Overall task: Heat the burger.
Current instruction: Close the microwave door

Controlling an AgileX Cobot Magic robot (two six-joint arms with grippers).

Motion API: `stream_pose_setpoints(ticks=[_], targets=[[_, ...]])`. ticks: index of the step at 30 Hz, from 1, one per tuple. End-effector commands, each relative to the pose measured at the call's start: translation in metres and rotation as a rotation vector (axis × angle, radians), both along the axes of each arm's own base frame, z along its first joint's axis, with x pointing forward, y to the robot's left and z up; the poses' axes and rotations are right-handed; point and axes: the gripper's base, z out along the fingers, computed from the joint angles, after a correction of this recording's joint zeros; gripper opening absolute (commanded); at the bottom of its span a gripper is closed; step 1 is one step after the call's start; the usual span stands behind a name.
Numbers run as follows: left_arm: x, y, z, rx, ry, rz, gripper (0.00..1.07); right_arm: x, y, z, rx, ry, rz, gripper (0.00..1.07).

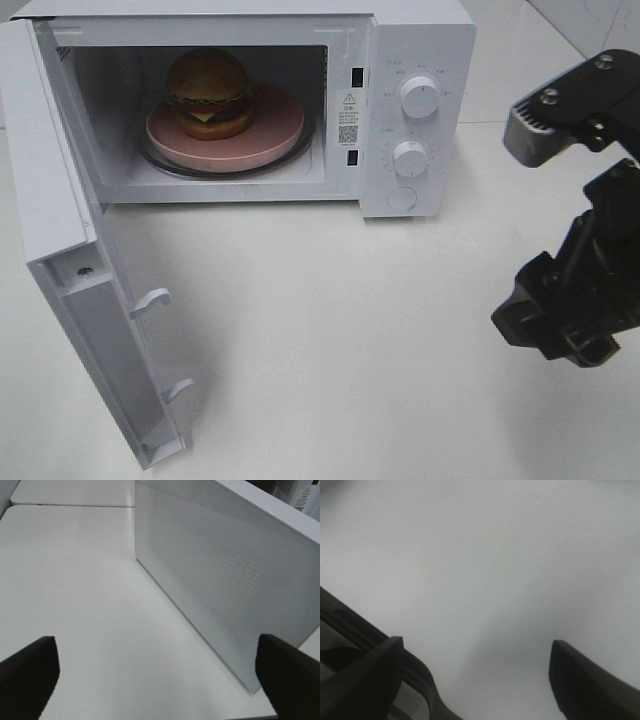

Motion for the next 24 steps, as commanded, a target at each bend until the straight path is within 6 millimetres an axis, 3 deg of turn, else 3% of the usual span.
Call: stream_pose_setpoints(ticks=[1, 13, 18, 24], targets=[[-0.002, 0.0, 0.0, -0.004, -0.022, -0.002, 1.0, -0.009, -0.008, 0.005, -0.006, 0.013, -0.025, 0.76], [-0.002, 0.0, 0.0, -0.004, -0.022, -0.002, 1.0, -0.044, -0.039, 0.029, 0.051, -0.044, -0.067, 0.76], [-0.002, 0.0, 0.0, -0.004, -0.022, -0.002, 1.0, -0.057, -0.05, 0.027, 0.087, -0.073, -0.082, 0.76], [-0.002, 0.0, 0.0, -0.004, -0.022, -0.002, 1.0, -0.07, -0.078, 0.008, 0.092, -0.099, -0.246, 0.76]])
